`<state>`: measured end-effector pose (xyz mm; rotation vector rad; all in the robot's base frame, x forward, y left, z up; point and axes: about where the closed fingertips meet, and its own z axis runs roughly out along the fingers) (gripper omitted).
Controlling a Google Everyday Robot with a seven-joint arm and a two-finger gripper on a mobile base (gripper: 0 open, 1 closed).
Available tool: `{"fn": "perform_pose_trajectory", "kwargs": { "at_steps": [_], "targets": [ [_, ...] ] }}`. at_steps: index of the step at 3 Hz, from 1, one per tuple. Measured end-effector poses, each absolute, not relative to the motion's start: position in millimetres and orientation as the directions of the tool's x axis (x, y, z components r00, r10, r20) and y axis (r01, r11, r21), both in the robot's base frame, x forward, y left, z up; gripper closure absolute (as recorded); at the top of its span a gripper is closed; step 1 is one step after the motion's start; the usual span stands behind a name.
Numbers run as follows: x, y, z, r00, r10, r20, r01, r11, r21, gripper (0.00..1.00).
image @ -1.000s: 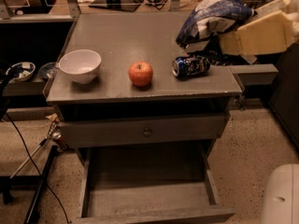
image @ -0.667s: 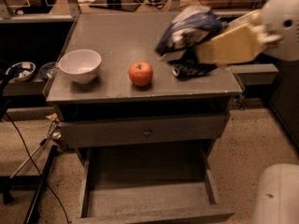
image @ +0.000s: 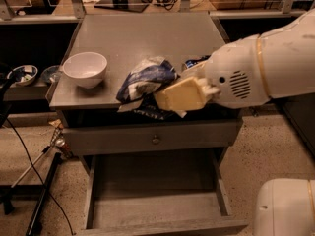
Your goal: Place blue chip bag into middle drawer
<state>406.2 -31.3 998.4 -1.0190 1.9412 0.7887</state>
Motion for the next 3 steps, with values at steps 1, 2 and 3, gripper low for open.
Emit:
{"fn": "perform_pose_trajectory", "kwargs": {
  "at_steps": [1, 2, 3],
  "targets": [
    [404.8, -29.6, 996.1, -0.364, -0.371, -0.854, -0.862, 0.481, 0.158, 1.0],
    [402.1, -24.1, 984.6, -0.387, -0.403, -0.829, -0.863, 0.475, 0.172, 1.0],
    [388.7, -29.0, 947.4, -0.459, -0.437, -0.774, -0.844, 0.486, 0.226, 1.0]
  ]
}}
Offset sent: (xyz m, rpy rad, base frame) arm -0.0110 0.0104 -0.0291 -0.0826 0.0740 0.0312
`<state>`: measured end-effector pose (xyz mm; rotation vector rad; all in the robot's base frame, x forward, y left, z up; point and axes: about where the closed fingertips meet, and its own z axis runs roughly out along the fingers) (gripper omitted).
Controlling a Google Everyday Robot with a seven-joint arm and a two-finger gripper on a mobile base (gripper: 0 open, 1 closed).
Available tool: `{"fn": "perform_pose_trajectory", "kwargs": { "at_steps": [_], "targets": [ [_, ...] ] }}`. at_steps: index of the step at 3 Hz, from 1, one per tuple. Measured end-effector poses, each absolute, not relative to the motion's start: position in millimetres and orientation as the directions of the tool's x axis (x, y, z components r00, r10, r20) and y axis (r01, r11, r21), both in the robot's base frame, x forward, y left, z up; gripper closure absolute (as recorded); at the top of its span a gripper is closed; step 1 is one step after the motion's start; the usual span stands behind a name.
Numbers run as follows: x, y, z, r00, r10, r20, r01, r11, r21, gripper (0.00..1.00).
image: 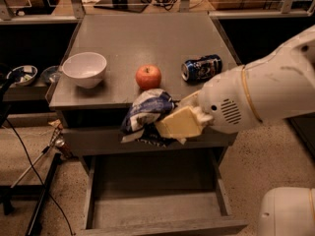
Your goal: Place blue chip bag into middle drawer
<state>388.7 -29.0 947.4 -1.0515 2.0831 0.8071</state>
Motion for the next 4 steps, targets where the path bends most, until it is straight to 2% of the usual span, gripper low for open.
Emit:
{"fn": "perform_pose_trajectory", "kwargs": {
  "at_steps": [2, 4],
  "targets": [
    [347.3, -61.4, 879.0, -0.612, -0.448, -0.651, -0.765, 0.544, 0.345, 1.0],
    [355.5, -17.6, 843.9, -0.657, -0.443, -0.61, -0.743, 0.519, 0.424, 1.0]
  ]
}}
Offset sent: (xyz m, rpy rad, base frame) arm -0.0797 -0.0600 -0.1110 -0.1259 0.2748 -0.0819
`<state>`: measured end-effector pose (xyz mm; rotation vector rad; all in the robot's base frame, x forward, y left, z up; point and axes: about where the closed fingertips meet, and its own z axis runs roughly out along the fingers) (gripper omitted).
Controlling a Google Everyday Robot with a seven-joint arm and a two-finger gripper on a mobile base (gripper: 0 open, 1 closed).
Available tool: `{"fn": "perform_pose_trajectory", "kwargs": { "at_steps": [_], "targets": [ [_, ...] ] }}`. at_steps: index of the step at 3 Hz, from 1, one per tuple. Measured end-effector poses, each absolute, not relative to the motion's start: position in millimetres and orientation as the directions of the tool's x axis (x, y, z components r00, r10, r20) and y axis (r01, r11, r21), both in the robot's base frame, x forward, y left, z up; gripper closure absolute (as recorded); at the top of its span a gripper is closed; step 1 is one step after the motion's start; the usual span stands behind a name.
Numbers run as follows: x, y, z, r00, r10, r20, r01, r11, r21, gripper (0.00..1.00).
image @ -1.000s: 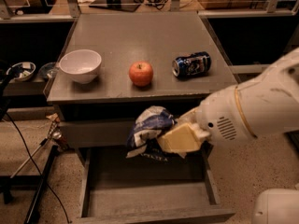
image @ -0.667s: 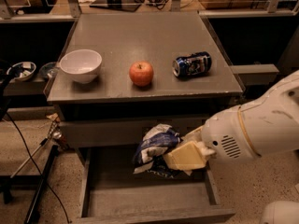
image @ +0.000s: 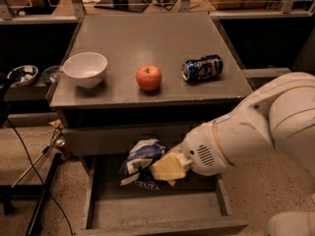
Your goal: Place blue chip bag into middle drawer
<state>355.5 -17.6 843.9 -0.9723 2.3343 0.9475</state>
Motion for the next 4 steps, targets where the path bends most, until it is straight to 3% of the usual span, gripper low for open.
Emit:
{"fn": "perform_pose_trajectory", "kwargs": {
  "at_steps": [4],
  "targets": [
    [358.4, 8.7, 777.6, -0.746, -0.436, -0.504, -0.665, 0.525, 0.531, 1.0]
  ]
}}
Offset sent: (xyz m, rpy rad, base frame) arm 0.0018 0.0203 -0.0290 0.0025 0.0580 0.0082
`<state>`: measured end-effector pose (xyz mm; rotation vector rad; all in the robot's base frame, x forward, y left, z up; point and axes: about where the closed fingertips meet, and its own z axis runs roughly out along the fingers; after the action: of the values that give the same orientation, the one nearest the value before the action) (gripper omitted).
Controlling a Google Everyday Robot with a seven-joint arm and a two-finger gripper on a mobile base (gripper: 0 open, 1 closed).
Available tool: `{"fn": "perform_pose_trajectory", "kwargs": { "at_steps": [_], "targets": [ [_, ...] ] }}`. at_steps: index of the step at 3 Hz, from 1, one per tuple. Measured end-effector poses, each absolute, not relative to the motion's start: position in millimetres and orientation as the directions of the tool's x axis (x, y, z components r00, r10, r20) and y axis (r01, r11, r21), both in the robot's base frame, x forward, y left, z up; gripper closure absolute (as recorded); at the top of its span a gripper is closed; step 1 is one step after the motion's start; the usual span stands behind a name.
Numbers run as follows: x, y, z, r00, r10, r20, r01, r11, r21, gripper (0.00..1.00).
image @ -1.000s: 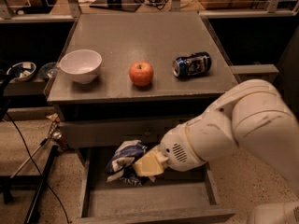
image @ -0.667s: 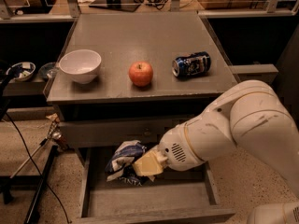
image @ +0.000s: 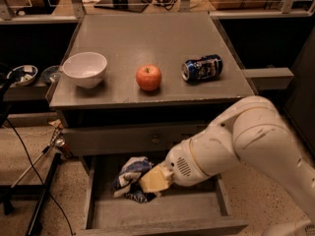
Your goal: Place blue chip bag into middle drawer
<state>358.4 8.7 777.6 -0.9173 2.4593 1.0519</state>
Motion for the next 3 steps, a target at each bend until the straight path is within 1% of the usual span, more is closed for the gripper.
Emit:
{"fn": "perform_pose_trajectory", "kwargs": {
  "at_steps": [1, 2, 3],
  "targets": [
    [349.7, 0.6, 735.8, -0.802, -0.427, -0.419, -0.598, 0.552, 0.581, 1.0],
    [340.1, -5.4, 707.1, -0.835, -0.422, -0.352, -0.547, 0.578, 0.605, 1.0],
    [346.9, -5.3, 705.7, -0.844, -0.412, -0.344, -0.534, 0.582, 0.613, 1.0]
  ]
}}
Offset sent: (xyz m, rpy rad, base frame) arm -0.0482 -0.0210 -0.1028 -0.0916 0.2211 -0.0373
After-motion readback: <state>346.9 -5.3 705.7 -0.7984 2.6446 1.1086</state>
